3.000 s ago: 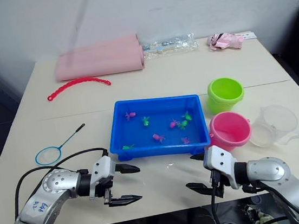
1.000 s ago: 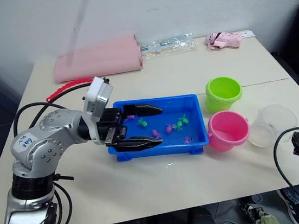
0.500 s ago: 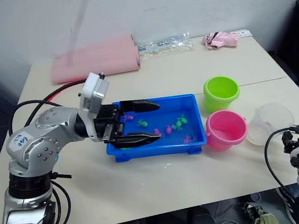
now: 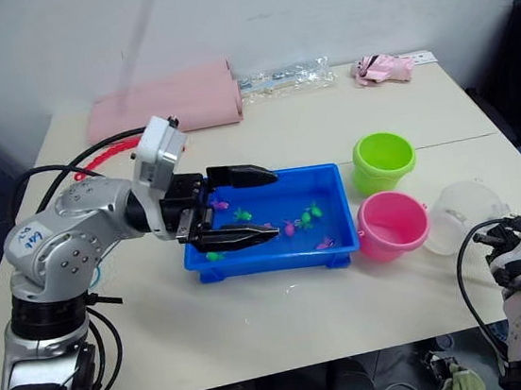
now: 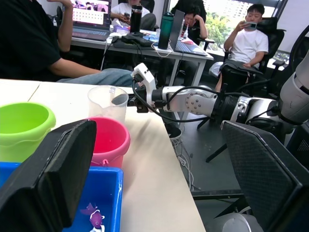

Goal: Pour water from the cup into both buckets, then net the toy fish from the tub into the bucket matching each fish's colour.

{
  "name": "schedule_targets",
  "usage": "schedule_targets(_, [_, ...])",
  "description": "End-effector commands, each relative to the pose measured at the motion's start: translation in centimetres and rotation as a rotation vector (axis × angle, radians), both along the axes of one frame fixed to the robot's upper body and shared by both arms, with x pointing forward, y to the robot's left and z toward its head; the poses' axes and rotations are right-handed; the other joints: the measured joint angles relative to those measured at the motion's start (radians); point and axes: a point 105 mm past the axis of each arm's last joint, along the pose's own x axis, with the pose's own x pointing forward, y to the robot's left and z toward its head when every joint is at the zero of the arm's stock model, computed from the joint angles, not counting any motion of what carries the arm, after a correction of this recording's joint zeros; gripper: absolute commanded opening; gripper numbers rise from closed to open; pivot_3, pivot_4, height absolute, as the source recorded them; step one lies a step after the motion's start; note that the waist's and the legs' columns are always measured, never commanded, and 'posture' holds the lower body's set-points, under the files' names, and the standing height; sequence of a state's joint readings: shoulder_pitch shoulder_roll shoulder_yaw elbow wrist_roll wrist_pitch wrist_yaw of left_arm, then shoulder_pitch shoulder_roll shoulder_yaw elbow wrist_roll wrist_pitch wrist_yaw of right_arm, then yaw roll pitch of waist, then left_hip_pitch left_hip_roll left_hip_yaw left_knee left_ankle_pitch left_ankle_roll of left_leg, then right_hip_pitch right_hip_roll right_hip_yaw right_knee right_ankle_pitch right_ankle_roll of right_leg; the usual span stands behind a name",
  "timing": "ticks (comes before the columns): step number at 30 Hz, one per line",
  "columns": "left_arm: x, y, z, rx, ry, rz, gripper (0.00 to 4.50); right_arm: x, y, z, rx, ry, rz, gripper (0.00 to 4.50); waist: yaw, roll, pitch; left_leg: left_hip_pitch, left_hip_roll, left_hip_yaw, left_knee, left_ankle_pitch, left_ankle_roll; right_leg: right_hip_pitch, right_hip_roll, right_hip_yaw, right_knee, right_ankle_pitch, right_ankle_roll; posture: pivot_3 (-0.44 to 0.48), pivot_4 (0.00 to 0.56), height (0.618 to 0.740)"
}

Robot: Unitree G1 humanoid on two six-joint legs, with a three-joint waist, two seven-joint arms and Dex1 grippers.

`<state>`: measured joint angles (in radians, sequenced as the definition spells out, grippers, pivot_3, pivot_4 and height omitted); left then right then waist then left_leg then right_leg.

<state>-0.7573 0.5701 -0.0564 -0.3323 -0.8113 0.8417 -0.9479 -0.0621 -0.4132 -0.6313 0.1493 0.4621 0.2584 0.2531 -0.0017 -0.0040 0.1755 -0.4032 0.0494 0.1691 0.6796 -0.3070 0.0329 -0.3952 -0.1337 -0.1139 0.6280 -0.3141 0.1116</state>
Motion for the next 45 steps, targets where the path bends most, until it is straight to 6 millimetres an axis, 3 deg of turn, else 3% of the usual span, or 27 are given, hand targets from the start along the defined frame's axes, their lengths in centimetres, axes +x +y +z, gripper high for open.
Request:
schedule_targets(1, [0.0,0.3,0.1,0.017,-0.037,-0.001,4.5,-0.8,-1.0,4.3,0.0,-0.175,-0.034,0.05,0.0,0.0,0.0,0.0,0.0,0.0,0.0,0.0,0.0,0.0,0.0,0.0,0.0,0.0,0.0,0.0,0.15,0.738])
schedule_targets(8, [0.2,0.2,-0.5,0.022,-0.033,-0.011,4.5,-1.6,-0.1,8.0,-0.114,-0.207,0.01,0.05,-0.001,0.001,0.001,0.0,0.0,0.0,0.0,0.0,0.0,0.0,0.0,0.0,0.0,0.0,0.0,0.0,0.15,0.738])
schedule_targets(15, [0.5,0.1,-0.9,0.018,-0.03,-0.02,4.5,-1.9,-0.1,8.7,-0.107,-0.208,0.003,0.05,0.0,0.002,0.001,0.0,0.0,0.0,0.0,0.0,0.0,-0.001,0.0,0.001,0.0,0.0,0.0,0.0,0.15,0.738])
schedule_targets(26, [0.5,0.4,-1.3,0.031,-0.03,-0.015,4.5,-2.1,0.7,5.7,-0.008,-0.136,-0.007,0.05,0.001,0.003,0.001,0.0,0.0,0.001,0.0,0.0,0.0,-0.001,0.0,0.001,0.0,0.0,0.0,0.0,0.15,0.738])
schedule_targets(37, [0.4,0.4,-1.4,0.037,-0.025,-0.017,4.5,-3.8,1.7,2.0,0.054,-0.021,-0.064,0.05,0.0,0.003,0.001,0.0,0.0,0.001,0.0,0.0,0.0,-0.001,0.0,0.001,0.0,0.0,0.0,0.0,0.15,0.738])
schedule_targets(45, [0.4,0.3,-1.4,0.036,-0.022,-0.024,4.5,-4.8,2.3,1.3,0.069,0.006,-0.078,0.05,-0.001,0.003,0.001,0.0,0.0,0.001,0.0,0.0,0.0,-0.001,0.0,0.002,0.0,0.0,0.0,0.0,0.15,0.738])
